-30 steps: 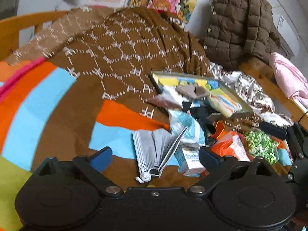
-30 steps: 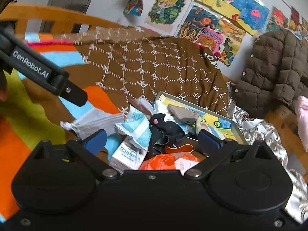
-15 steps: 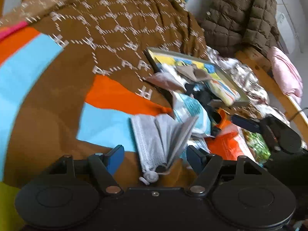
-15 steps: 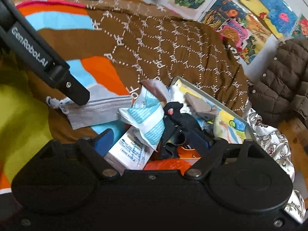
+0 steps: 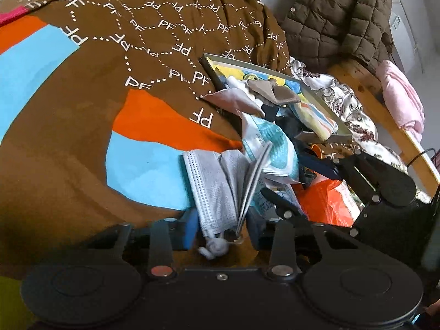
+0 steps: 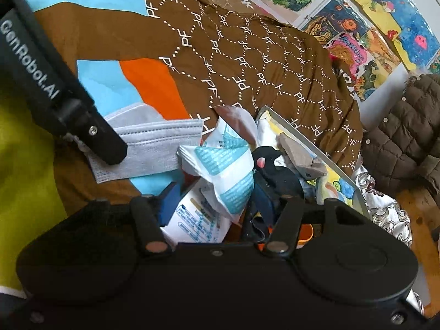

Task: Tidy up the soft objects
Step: 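Close the left tool on the grey mask while the right tool grasps the white-blue packet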

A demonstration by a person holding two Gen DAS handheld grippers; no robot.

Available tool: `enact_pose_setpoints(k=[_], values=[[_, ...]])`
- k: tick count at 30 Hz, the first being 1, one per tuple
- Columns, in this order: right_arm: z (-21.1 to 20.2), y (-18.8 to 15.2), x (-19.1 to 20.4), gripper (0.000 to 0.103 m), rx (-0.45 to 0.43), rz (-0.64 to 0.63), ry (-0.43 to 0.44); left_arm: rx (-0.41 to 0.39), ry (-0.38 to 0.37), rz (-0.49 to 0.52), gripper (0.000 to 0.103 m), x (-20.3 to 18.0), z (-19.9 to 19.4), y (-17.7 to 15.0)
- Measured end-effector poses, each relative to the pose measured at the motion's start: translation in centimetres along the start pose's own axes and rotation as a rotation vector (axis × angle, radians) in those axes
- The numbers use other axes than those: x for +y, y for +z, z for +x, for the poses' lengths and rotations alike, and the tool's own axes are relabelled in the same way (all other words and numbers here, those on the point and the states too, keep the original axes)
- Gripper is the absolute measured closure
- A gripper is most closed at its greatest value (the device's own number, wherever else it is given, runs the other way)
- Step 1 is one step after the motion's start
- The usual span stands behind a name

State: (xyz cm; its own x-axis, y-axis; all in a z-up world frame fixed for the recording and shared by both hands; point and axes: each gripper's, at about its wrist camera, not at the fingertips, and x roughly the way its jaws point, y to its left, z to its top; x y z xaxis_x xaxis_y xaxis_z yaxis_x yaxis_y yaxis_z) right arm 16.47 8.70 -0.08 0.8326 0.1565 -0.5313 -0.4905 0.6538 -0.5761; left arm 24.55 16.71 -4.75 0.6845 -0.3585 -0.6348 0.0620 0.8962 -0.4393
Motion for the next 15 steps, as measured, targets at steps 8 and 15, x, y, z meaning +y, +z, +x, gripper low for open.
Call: enact_pose_setpoints(k=[8,15], values=[[1.2,0.4,-0.3,0.087,0.002,0.048,-0.006,-0.032,0.018,0.003,0.084,-0.6,-0.7,-0.3],[0.0,0.7,-0.3,0.097,-0.024,0.054,-0.029,-0.091,0.040,0.026,0.088,-1.8,-2.5,-1.0]])
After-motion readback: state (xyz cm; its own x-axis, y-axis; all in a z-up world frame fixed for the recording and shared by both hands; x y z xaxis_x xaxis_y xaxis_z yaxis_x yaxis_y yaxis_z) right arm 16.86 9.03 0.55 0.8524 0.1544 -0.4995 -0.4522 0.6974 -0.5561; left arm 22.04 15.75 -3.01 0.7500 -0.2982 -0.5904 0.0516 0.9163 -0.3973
